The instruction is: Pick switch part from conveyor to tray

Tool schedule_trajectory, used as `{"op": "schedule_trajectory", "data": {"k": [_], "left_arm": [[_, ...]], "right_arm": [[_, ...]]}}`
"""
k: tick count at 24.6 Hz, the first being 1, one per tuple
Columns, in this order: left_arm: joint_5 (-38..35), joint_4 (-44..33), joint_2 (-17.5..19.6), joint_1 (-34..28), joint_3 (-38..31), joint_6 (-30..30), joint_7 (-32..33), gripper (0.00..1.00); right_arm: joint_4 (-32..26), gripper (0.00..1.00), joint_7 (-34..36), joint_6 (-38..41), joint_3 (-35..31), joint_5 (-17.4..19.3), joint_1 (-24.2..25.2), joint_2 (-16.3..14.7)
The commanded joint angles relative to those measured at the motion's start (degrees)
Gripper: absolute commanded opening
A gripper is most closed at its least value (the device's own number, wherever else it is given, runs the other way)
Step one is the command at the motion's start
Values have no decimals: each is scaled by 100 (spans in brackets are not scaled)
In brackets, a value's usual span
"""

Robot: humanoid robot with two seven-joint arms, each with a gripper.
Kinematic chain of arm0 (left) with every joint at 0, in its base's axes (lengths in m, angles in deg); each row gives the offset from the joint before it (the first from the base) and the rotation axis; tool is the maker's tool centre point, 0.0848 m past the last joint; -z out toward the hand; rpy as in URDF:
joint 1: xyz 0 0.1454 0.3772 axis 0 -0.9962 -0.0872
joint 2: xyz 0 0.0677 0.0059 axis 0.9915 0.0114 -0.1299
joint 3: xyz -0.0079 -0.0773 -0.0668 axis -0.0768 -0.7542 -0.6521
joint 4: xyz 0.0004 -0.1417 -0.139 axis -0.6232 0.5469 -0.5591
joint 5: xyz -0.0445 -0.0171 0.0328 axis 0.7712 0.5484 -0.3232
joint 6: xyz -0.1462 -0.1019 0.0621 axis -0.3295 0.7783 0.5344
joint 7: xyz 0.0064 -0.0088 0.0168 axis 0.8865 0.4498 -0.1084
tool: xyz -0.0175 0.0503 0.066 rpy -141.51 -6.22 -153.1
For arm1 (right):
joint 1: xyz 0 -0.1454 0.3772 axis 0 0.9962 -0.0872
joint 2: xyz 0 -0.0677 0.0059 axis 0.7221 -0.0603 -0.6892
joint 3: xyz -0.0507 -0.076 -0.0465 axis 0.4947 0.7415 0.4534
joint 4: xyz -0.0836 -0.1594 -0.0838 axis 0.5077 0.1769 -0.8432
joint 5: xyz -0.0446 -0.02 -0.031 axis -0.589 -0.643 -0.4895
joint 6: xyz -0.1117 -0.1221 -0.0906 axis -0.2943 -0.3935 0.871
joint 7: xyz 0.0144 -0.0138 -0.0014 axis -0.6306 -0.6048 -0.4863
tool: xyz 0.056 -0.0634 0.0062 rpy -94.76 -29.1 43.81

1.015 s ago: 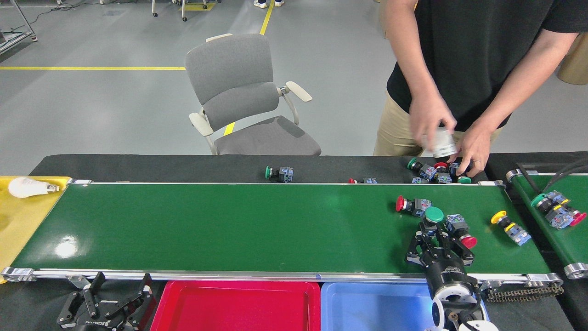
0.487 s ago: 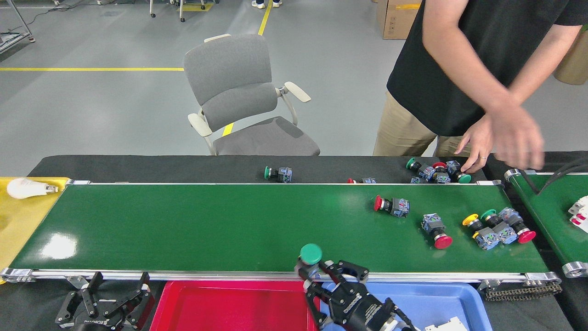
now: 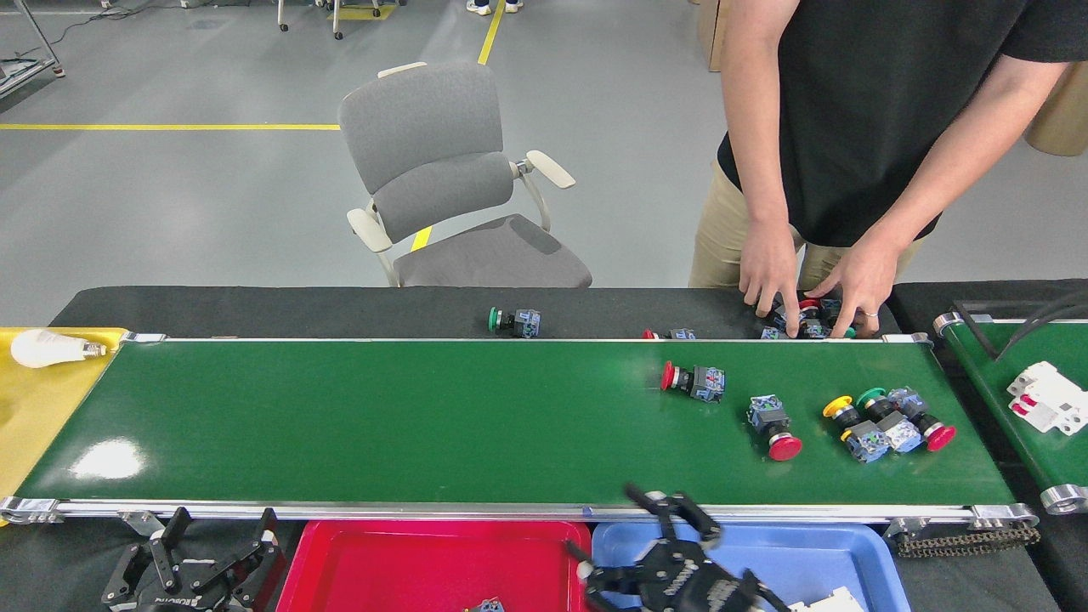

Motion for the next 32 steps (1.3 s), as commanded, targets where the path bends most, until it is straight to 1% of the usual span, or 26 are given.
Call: {"op": "schedule_trajectory", "data": {"k": [1,3,5,7,10,12,15,18,19,20,22,23,24,28,30,31,32], "left_arm": [[19,-81,14,31,-36,-14,-49,100],[19,-63,14,31,-36,-14,-49,100],[11,-28,23,93,-19,-14,-49,100],[2,-19,23,154,16,-14,-49,100],[2,-19,31,163,16,-14,-49,100],[2,-19,31,163,16,-14,-49,100],[2,-19,49,154,16,-14,-49,100],[-16,-2,67,172,25,-14,-41,100],[-16,7,58,180,25,-14,-41,100],[-16,7,58,189,25,-14,-41,100],[-16,16,67,189,25,-14,-41,100],[-16,16,67,189,25,-14,-41,100],[-16,7,67,181,25,-14,-41,100],[-16,7,75,163,34,-14,-41,100],[-16,7,67,154,34,-14,-41,100],[-16,-2,67,145,25,-14,-41,100],[-16,-2,67,145,25,-14,-41,100]], "right_arm": [[-108,98,477,-788,-402,17,170,41],[-99,98,521,-1034,-534,17,205,77],[-82,98,504,-1341,-516,0,109,94],[50,98,425,-1429,-411,-88,-181,94],[507,98,82,-1491,160,-369,-805,120],[868,98,-67,-1702,381,-501,-1113,191],[1404,98,-199,-2141,846,-527,-1684,182],[2028,97,-270,-2475,1066,-519,-2185,226],[2221,91,-270,-2572,1110,-510,-2343,235],[2318,81,-270,-2581,1154,-510,-2440,235],[2441,42,-322,-2563,1374,-519,-2546,173],[2441,27,-393,-2546,1435,-510,-2554,156],[2432,18,-437,-2528,1462,-492,-2572,112],[2370,12,-445,-2379,1567,-492,-2537,68],[2186,12,-428,-2168,1716,-492,-2537,24],[2001,13,-410,-1860,1796,-484,-2502,-73],[1720,13,-401,-1210,1840,-448,-2449,-284]]}}
